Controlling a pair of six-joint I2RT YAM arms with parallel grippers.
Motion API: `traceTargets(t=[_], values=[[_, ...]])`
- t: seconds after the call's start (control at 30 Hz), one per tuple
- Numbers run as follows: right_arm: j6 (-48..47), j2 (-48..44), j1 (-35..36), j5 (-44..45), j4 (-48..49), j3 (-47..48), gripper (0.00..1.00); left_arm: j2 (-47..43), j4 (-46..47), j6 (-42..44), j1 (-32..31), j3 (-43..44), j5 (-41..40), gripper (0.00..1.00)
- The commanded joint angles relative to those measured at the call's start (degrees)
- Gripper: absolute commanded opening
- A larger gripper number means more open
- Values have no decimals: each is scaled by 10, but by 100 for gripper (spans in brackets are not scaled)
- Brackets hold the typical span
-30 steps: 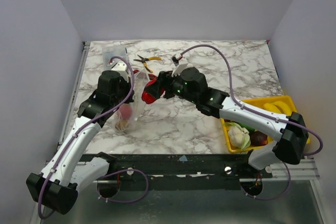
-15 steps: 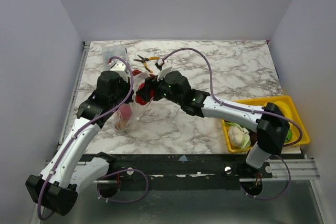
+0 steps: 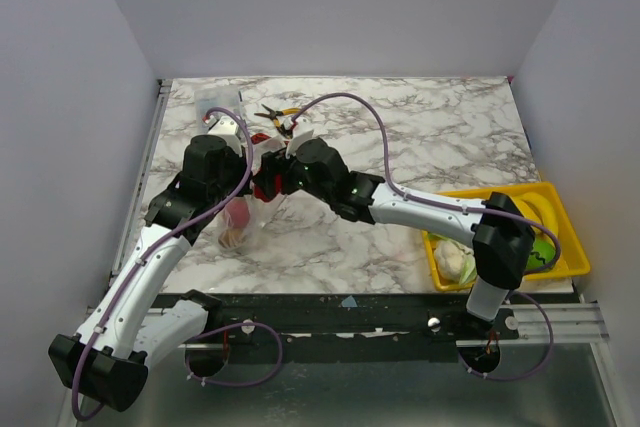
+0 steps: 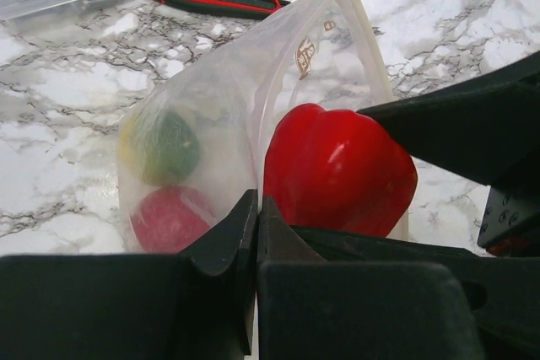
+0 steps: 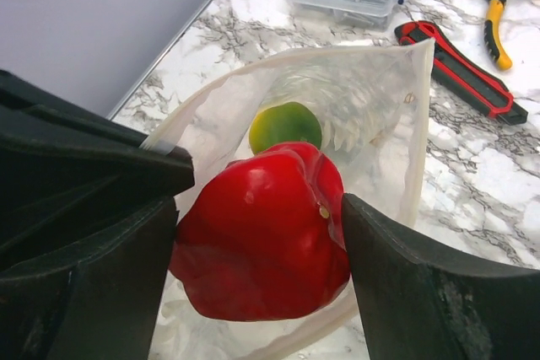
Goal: Place the food in the zip-top bag and seal the zipper
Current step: Place the fake fruit in the zipper food storage bag.
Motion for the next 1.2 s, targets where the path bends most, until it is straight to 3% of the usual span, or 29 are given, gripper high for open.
traceTargets(t=[0.0,0.13,0.6,0.93,1.17], values=[[12,11,3,34,-44,36,84,-6,7,-1,3,-4,-8,0],[20,7,3,55,-62,50,91,-6,7,-1,3,-4,-8,0],[32,-81,3,103,-129,11,90,-4,4,-1,3,-2,-1,0],[25,-267,2,227,-191,-112,89,0,3,0,3,-1,0,0],[108,-422,-4,366,-302,-227,93,9,3,-1,3,1,8,0]])
